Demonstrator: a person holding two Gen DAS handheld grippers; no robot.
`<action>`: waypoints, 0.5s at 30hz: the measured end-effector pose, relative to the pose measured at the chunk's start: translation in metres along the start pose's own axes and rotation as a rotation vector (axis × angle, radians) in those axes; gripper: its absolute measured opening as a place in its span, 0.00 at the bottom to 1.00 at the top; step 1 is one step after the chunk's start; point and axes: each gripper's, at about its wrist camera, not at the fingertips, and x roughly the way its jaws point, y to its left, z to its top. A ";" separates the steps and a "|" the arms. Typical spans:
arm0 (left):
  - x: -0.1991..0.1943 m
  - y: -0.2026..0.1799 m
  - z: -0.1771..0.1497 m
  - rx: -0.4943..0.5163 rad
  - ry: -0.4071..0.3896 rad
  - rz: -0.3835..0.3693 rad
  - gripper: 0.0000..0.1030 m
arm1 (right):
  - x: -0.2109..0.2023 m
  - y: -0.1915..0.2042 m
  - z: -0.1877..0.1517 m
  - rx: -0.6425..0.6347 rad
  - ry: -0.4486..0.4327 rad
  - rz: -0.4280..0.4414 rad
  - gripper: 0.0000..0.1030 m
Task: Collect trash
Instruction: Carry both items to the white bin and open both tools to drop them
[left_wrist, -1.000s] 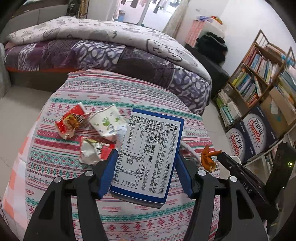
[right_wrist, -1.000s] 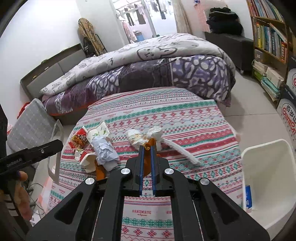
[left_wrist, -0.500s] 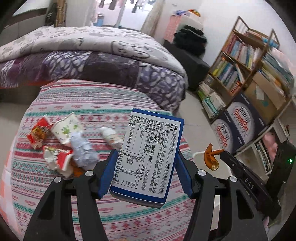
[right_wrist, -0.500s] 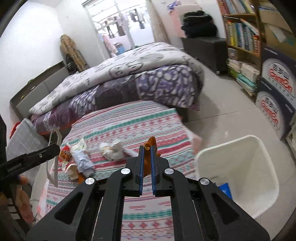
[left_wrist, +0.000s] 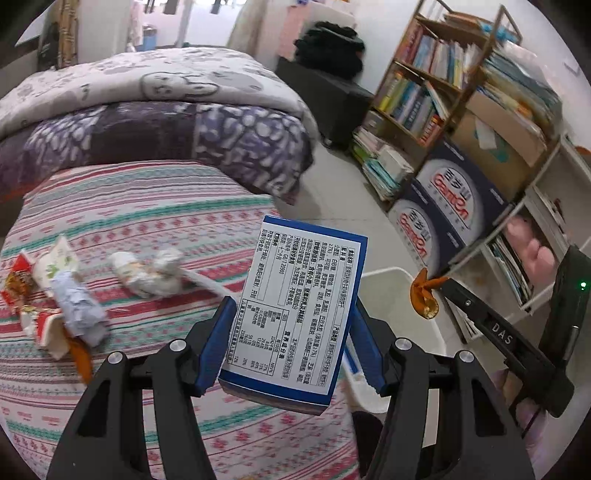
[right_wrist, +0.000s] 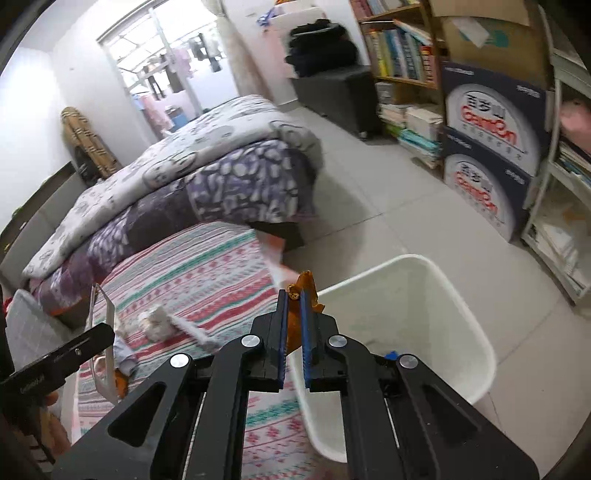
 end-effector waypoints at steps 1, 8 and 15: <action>0.002 -0.004 0.000 0.005 0.003 -0.006 0.58 | -0.002 -0.006 0.001 0.012 -0.007 -0.023 0.09; 0.027 -0.045 -0.007 0.058 0.039 -0.037 0.58 | -0.014 -0.050 0.008 0.123 -0.051 -0.132 0.54; 0.048 -0.083 -0.018 0.121 0.074 -0.056 0.58 | -0.023 -0.079 0.009 0.222 -0.070 -0.151 0.70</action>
